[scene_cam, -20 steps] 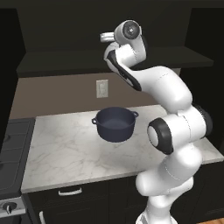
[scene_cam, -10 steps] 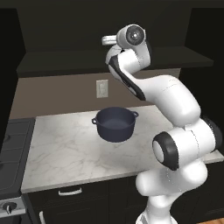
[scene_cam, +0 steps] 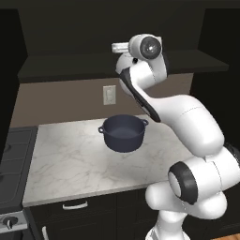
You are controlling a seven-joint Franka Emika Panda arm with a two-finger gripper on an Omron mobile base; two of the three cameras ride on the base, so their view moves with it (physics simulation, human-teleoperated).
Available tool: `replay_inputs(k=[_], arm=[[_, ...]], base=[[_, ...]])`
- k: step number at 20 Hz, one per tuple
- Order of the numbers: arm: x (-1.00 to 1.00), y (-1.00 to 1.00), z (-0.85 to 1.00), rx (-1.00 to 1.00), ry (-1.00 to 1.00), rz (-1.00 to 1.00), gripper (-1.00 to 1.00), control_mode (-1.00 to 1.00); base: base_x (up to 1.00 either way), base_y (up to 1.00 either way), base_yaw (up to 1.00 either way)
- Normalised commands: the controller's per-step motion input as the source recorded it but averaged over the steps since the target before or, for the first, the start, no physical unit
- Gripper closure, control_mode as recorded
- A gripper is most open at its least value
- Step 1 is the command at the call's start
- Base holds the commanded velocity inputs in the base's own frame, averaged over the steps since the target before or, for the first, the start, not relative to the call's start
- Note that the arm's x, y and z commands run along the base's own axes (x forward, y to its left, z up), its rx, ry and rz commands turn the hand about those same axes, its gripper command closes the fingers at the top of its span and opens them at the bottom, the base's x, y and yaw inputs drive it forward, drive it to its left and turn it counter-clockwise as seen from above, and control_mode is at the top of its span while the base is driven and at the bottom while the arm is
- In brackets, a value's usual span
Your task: Pick the kettle from the cabinet and place it on a stove burner. Then pick the pot from the counter and place it on another stove burner. Finally, turn both burners on.
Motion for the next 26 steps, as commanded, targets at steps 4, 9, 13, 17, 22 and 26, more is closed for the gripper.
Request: replay_inputs(k=[4,9,13,17,22,26], arm=[[-0.50,0.00,0.05,0.00,-0.05,0.00,1.00,-1.00],[-0.47,0.00,0.05,0.00,-0.05,0.00,1.00,-1.00],[-0.48,0.00,0.05,0.00,-0.04,0.00,1.00,-1.00],[-0.49,0.00,0.01,0.00,-0.03,0.00,1.00,-1.00],[-0.42,0.00,0.00,0.00,0.00,0.00,1.00,-1.00],[-0.38,0.00,0.00,0.00,0.00,0.00,1.00,-1.00]], base=[[0.00,0.00,0.00],[0.00,0.00,0.00],[0.00,0.00,0.00],[0.00,0.00,0.00],[0.00,0.00,0.00],[0.00,0.00,0.00]])
